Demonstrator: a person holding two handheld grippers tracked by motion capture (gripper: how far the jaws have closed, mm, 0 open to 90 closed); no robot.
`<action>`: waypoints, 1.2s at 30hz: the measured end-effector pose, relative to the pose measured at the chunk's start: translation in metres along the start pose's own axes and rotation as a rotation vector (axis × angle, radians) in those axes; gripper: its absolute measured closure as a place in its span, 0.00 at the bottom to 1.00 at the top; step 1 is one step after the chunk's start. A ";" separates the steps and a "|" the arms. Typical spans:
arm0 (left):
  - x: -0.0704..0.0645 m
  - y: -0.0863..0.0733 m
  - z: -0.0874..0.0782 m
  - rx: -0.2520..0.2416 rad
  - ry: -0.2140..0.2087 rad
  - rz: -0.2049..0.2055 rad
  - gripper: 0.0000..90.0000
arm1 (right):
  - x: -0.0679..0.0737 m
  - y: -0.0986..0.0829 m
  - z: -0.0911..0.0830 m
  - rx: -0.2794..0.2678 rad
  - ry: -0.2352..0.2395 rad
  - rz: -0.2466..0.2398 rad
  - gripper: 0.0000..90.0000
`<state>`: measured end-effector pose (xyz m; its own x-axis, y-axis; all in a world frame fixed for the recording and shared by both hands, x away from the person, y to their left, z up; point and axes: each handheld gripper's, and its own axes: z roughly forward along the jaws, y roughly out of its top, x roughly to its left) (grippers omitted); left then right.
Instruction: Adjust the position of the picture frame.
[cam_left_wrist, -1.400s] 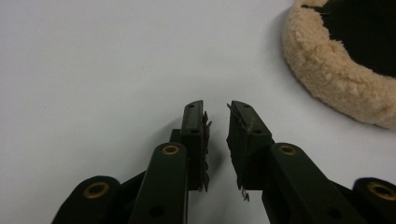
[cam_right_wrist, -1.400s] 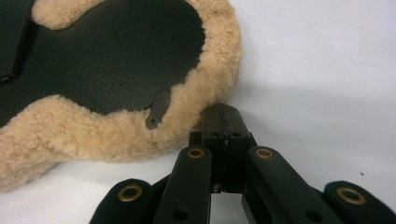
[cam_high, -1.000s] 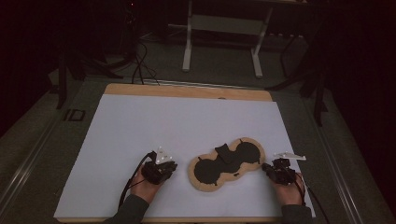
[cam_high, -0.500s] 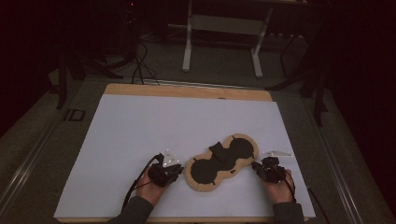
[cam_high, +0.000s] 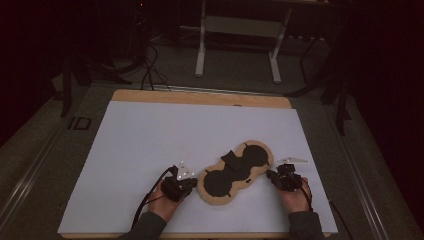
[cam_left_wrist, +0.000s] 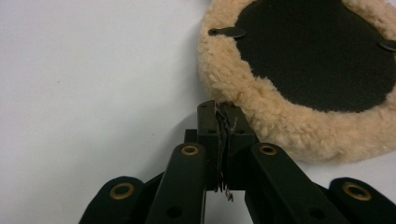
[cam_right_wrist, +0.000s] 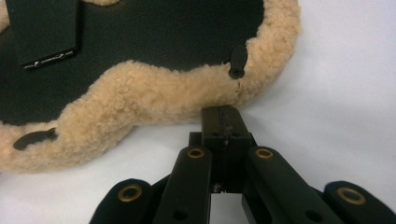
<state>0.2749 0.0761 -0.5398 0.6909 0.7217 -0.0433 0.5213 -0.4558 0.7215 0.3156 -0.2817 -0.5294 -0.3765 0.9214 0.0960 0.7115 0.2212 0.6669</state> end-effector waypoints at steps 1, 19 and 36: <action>-0.001 0.000 0.000 0.003 -0.002 -0.003 0.98 | 0.000 0.001 0.001 0.000 0.000 -0.001 1.00; 0.001 0.004 0.003 0.010 -0.014 -0.017 1.00 | 0.002 0.013 0.011 0.008 0.011 0.004 1.00; 0.003 0.020 0.014 0.027 -0.009 -0.030 1.00 | 0.015 0.017 0.015 0.021 0.048 -0.030 1.00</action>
<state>0.2945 0.0620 -0.5356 0.6793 0.7305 -0.0704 0.5546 -0.4481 0.7012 0.3310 -0.2592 -0.5283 -0.4258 0.8979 0.1120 0.7114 0.2557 0.6546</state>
